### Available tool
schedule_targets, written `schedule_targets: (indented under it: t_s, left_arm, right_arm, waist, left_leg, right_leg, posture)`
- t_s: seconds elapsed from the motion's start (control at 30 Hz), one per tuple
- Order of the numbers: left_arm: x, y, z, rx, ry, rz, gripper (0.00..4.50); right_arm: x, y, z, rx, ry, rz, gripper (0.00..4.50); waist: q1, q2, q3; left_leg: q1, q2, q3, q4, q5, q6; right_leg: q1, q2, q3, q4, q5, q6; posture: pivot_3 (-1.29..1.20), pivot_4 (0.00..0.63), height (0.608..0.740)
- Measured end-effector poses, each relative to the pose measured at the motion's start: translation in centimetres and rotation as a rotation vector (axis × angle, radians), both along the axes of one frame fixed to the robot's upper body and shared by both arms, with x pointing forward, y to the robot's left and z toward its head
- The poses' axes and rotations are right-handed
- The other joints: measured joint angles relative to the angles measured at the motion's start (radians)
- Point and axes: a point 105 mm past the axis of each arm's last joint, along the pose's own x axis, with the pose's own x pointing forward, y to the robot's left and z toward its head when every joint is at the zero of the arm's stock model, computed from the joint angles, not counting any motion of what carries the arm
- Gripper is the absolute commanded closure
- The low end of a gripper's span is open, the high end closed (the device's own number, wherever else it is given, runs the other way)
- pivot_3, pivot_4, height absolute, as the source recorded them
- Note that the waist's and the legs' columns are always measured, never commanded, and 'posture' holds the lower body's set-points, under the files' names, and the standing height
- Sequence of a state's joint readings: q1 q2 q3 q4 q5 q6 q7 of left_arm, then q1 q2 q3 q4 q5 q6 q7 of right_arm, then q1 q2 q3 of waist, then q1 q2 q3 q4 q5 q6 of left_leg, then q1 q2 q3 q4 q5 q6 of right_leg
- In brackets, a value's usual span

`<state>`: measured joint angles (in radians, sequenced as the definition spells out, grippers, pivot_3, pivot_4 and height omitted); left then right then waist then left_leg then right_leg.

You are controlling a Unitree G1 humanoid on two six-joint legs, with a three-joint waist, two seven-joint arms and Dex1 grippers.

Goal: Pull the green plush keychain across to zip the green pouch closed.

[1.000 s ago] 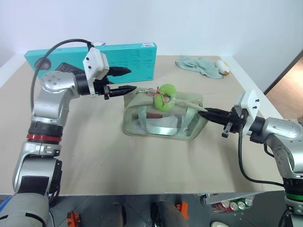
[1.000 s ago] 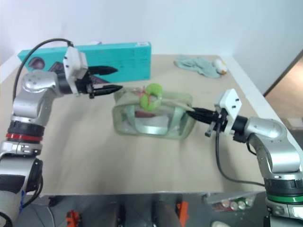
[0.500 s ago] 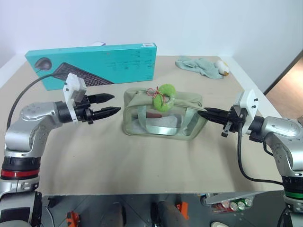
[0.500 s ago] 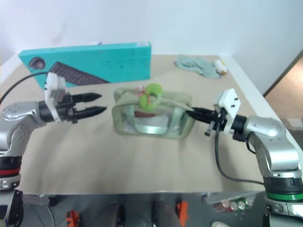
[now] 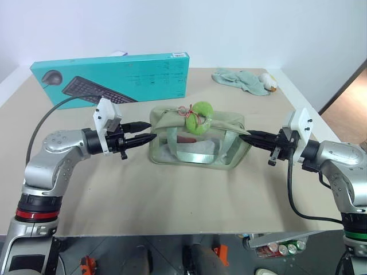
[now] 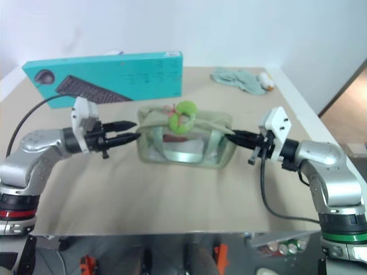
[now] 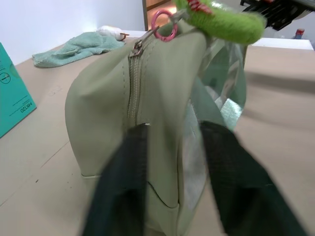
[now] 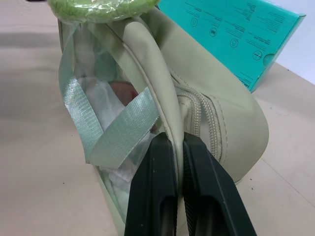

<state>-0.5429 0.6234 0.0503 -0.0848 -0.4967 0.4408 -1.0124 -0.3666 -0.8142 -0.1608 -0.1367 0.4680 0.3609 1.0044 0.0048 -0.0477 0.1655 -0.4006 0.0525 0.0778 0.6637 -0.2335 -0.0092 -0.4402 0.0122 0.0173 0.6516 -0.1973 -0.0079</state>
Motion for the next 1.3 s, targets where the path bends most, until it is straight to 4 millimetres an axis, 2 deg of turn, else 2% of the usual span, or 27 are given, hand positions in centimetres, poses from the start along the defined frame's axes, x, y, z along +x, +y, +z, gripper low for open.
schedule_targets:
  t_s: [0.03, 0.07, 0.57, 0.6, 0.63, 0.73, 0.87, 0.97, 1.03, 1.07, 1.2, 1.3]
  left_arm:
    - [0.1, -0.2, 0.1, -0.003, -0.008, -0.002, 4.4]
    - [0.2, -0.3, 0.1, -0.006, -0.011, -0.004, 4.46]
    - [0.7, -0.6, 0.3, -0.008, -0.022, -0.018, 4.46]
    - [0.7, -0.5, 0.3, -0.009, -0.016, -0.014, 4.5]
    - [0.7, -0.5, 0.3, -0.01, -0.01, -0.014, 4.5]
    - [0.3, -1.0, 0.6, -0.011, -0.016, -0.034, 4.5]
    - [0.0, -1.2, 0.5, -0.013, -0.006, -0.037, 4.5]
    - [-0.1, -1.4, 0.6, -0.02, 0.001, -0.037, 4.5]
    - [-0.2, -1.6, 0.6, -0.026, 0.004, -0.043, 4.5]
    - [-0.3, -1.7, 0.6, -0.032, 0.005, -0.039, 4.5]
    - [-0.5, -2.1, 0.7, -0.038, 0.008, -0.048, 4.5]
    - [-0.7, -2.3, 0.8, -0.045, 0.007, -0.045, 4.5]
  right_arm:
    - [0.0, 0.0, 0.0, 0.0, 0.0, -0.001, 4.5]
    - [0.0, -0.1, 0.0, 0.001, 0.0, -0.004, 4.5]
    - [-0.5, 0.2, 0.4, 0.0, 0.01, -0.018, 4.5]
    - [-0.6, 0.4, 0.7, 0.008, 0.014, -0.018, 3.79]
    - [-0.6, 0.9, 1.5, 0.022, 0.007, -0.013, 3.55]
    - [-1.1, 2.4, 4.0, 0.023, -0.084, 0.022, 2.43]
    - [-1.6, 3.7, 5.4, 0.032, -0.116, 0.048, 1.06]
    - [-2.2, 5.5, 7.8, 0.036, -0.214, 0.081, 0.04]
    - [-2.6, 6.6, 8.4, 0.034, -0.252, 0.106, 0.04]
    - [-2.7, 7.9, 8.4, 0.042, -0.258, 0.121, 0.04]
    - [-2.6, 10.9, 7.0, 0.042, -0.229, 0.135, 0.04]
    - [-2.4, 12.0, 5.4, 0.006, -0.217, 0.106, 0.04]
  waist:
    - [0.0, 0.0, 0.0]
    - [0.0, 0.0, 0.0]
    - [0.0, 0.0, 0.0]
    - [0.0, 0.0, 0.0]
    - [0.0, 0.0, 0.0]
    - [-0.001, 0.001, 0.001]
    - [-0.001, 0.001, 0.001]
    - [-0.001, 0.001, 0.001]
    - [-0.001, 0.001, 0.001]
    - [-0.001, 0.001, 0.001]
    - [0.0, 0.001, 0.001]
    - [0.0, 0.001, 0.0]
  left_leg:
    - [0.0, 0.0, 0.0, 0.0, 0.0, 0.0]
    - [0.0, 0.0, 0.0, 0.0, 0.0, 0.0]
    - [-0.001, 0.0, 0.0, 0.0, 0.0, 0.0]
    - [-0.001, 0.0, 0.0, 0.0, 0.0, 0.0]
    - [-0.001, 0.0, 0.0, 0.0, 0.0, 0.0]
    - [-0.001, 0.0, -0.001, 0.0, 0.0, 0.0]
    - [-0.002, 0.0, -0.001, 0.0, 0.0, 0.0]
    - [-0.002, 0.0, -0.001, 0.0, 0.0, 0.0]
    - [-0.002, 0.0, -0.001, 0.0, 0.0, 0.0]
    - [-0.002, 0.0, -0.001, 0.0, 0.0, 0.0]
    - [-0.003, 0.0, -0.001, 0.0, 0.0, 0.0]
    - [-0.004, 0.0, -0.001, 0.0, 0.0, 0.0]
  right_leg:
    - [0.0, 0.0, 0.0, 0.0, 0.0, 0.0]
    - [0.0, 0.0, 0.0, 0.0, 0.0, 0.0]
    - [-0.001, 0.0, 0.0, 0.0, 0.0, 0.0]
    - [-0.001, 0.0, 0.0, 0.0, 0.0, 0.0]
    - [-0.001, 0.0, 0.0, 0.0, 0.0, 0.0]
    - [-0.001, 0.0, 0.0, 0.0, 0.0, 0.0]
    - [-0.001, 0.0, 0.0, 0.0, 0.0, 0.0]
    - [-0.002, 0.0, 0.0, 0.0, 0.0, 0.0]
    - [-0.001, 0.0, 0.0, 0.0, 0.0, 0.0]
    - [-0.002, 0.0, 0.0, 0.0, 0.0, 0.0]
    - [-0.002, -0.001, 0.0, 0.0, 0.0, 0.0]
    - [-0.002, -0.002, -0.001, 0.0, 0.0, 0.001]
  posture:
    - [0.0, 0.15, 0.74]
    - [0.0, 0.15, 0.74]
    - [0.0, 0.15, 0.74]
    - [0.0, 0.15, 0.74]
    - [0.0, 0.15, 0.74]
    - [0.0, 0.15, 0.74]
    - [0.0, 0.15, 0.74]
    - [0.0, 0.15, 0.74]
    - [0.0, 0.15, 0.74]
    - [0.0, 0.15, 0.74]
    - [0.0, 0.15, 0.74]
    - [0.0, 0.15, 0.74]
